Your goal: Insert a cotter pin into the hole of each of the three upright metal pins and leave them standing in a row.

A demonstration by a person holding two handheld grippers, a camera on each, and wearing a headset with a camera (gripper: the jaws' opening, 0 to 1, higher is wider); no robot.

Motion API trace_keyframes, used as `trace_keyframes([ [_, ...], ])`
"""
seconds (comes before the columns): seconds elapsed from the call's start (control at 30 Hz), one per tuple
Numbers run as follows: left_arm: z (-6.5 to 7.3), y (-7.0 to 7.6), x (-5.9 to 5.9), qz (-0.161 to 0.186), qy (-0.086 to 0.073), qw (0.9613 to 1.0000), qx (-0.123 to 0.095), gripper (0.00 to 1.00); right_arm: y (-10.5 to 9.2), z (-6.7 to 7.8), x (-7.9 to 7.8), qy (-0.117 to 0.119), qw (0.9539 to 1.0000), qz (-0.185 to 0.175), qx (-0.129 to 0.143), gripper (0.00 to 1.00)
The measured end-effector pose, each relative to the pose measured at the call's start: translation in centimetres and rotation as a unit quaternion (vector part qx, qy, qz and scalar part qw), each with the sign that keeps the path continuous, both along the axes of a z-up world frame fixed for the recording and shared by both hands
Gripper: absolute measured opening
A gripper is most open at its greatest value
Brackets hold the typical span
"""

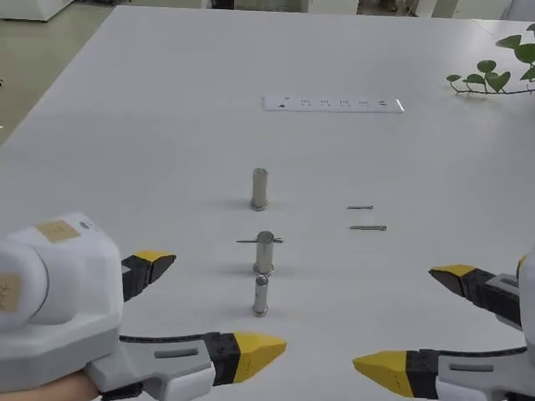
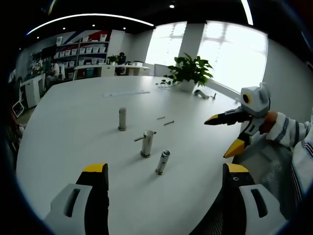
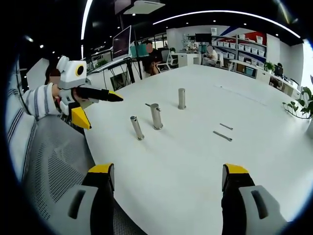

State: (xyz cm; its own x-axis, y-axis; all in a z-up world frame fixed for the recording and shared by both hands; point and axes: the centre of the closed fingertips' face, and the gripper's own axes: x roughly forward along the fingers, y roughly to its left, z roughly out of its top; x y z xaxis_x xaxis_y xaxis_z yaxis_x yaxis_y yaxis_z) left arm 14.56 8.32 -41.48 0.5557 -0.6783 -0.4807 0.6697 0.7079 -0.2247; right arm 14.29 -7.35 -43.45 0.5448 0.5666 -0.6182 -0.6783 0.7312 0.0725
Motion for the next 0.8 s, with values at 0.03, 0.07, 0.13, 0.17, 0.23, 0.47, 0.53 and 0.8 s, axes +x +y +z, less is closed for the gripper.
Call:
trace_keyframes([
  [0.03,-0.1,0.2,0.0,0.004,0.0,1.0,0.001,0.99,0.0,0.0,0.0,0.0,1.0,0.0,-0.001,0.9],
  [0.07,-0.2,0.3,0.0,0.007,0.002,1.0,0.0,0.99,0.0,0.0,0.1,0.0,1.0,0.0,-0.002,0.9],
  [0.13,-0.4,0.6,-0.1,0.013,0.006,0.9999,-0.002,0.99,-0.1,0.1,0.2,-0.001,1.0,-0.001,-0.005,0.89],
  [0.17,-0.4,0.7,-0.2,0.013,0.005,0.9999,-0.001,0.99,-0.1,0.2,0.2,-0.003,1.0,-0.001,-0.006,0.89],
  [0.23,-0.5,0.8,-0.3,0.012,0.004,0.9999,0.001,0.99,-0.1,0.4,0.3,-0.005,1.0,-0.001,-0.008,0.89],
  [0.47,-0.9,1.6,-0.3,0.016,0.003,0.9998,0.008,0.99,-0.3,1.1,0.8,-0.016,0.9994,0.007,-0.03,0.88],
  [0.53,-1.0,1.7,-0.5,0.013,0.003,0.9998,0.013,0.99,-0.4,1.4,1.1,-0.019,0.9991,0.01,-0.036,0.87],
  [0.8,-1.4,1.8,-1.3,-0.002,0.004,0.9998,0.019,0.99,-1.0,2.7,2.7,-0.035,0.997,0.022,-0.064,0.78],
])
